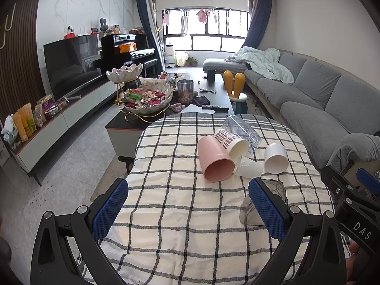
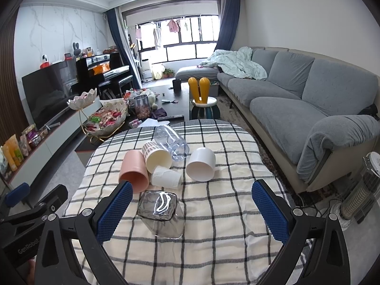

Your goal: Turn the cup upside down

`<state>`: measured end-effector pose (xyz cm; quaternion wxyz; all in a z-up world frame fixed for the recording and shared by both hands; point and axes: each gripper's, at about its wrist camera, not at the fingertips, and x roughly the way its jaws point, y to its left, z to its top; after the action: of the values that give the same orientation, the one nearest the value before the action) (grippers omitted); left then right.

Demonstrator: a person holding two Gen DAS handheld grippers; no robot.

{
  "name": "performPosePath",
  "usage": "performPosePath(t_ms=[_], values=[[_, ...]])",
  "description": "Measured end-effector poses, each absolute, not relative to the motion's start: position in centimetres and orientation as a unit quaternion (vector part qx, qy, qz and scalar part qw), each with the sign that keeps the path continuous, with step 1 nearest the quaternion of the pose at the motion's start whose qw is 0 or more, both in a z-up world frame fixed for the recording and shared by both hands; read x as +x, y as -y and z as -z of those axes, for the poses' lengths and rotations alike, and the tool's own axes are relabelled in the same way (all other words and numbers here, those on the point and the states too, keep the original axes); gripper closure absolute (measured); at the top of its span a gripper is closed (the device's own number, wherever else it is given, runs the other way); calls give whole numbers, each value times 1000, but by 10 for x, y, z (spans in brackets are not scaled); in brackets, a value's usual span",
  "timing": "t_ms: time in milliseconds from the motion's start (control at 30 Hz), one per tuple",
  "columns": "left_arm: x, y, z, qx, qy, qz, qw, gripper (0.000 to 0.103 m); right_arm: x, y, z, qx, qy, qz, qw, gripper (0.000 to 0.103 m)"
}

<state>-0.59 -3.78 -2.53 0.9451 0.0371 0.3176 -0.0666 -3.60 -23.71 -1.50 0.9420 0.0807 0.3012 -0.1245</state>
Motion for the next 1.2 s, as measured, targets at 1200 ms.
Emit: performPosePath(t_ms=[1200], values=[[-4, 35, 26, 30, -324, 53, 944, 0, -36, 238, 16, 82, -302, 125, 942, 2]])
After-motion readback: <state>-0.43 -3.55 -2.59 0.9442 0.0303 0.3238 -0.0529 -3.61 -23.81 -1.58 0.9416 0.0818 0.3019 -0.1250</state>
